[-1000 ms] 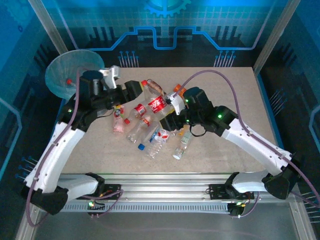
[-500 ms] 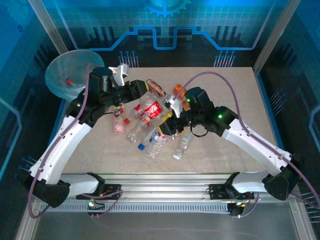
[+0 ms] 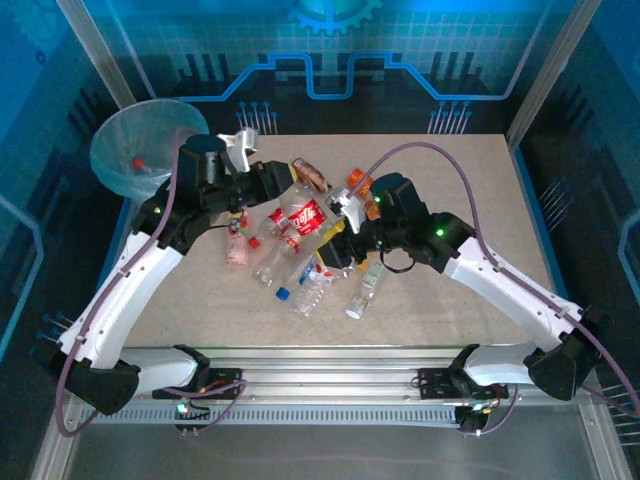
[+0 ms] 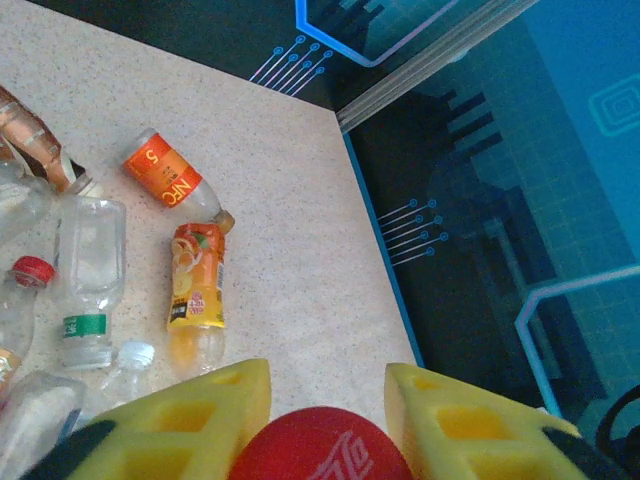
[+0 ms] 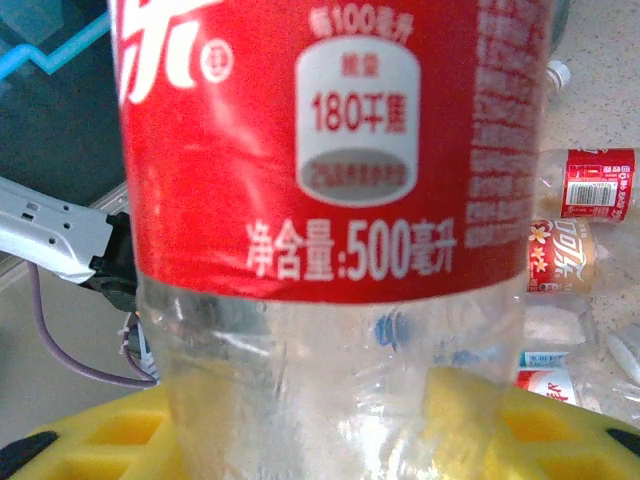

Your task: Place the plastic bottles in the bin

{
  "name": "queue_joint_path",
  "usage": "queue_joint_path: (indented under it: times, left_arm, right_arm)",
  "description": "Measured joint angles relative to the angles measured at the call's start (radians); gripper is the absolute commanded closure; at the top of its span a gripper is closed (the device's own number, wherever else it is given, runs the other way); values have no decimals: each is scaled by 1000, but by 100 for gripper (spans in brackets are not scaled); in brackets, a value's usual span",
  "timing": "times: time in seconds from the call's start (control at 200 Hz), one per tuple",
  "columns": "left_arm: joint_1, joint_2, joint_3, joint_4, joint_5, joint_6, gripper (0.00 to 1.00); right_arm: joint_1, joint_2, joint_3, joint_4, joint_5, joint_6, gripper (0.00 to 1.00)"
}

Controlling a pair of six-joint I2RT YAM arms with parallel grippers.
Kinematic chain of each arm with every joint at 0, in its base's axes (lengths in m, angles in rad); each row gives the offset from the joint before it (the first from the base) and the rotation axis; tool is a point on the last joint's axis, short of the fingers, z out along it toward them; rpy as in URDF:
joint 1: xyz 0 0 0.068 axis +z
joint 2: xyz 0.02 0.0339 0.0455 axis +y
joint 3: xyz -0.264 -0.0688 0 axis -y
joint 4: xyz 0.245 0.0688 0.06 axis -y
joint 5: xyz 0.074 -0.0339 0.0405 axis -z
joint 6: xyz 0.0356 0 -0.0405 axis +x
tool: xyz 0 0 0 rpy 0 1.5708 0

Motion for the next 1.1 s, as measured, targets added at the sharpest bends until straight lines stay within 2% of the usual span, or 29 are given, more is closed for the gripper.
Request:
queue_joint_path:
  times: [0.135,0.405,0.535,0.67,0.695,0.9,1.101]
  left_arm:
    - [-2,0,11,-8,-11,3,100]
    - [-4,-4,66,-39,-100,38,100]
    - [10,-15,101,-67,-169,82,100]
    - [81,-26,169,-92,-232,131,100]
    - [98,-28,183,-97,-241,142,100]
    - [249,-34,295,-101,-344,245,100]
    - [336,0,430,-100,-447,381,100]
  right_arm:
    - [0,4,0,11,-3,0,39]
    - [-1,34,33,11,6,24,14]
    - [3,52,66,30,29,44,8]
    - [33,97,137,57,107,56,4]
    - [44,109,156,63,129,55,0]
    - [149,253,375,69,283,36,0]
    - [204,425,605,66,332,37,0]
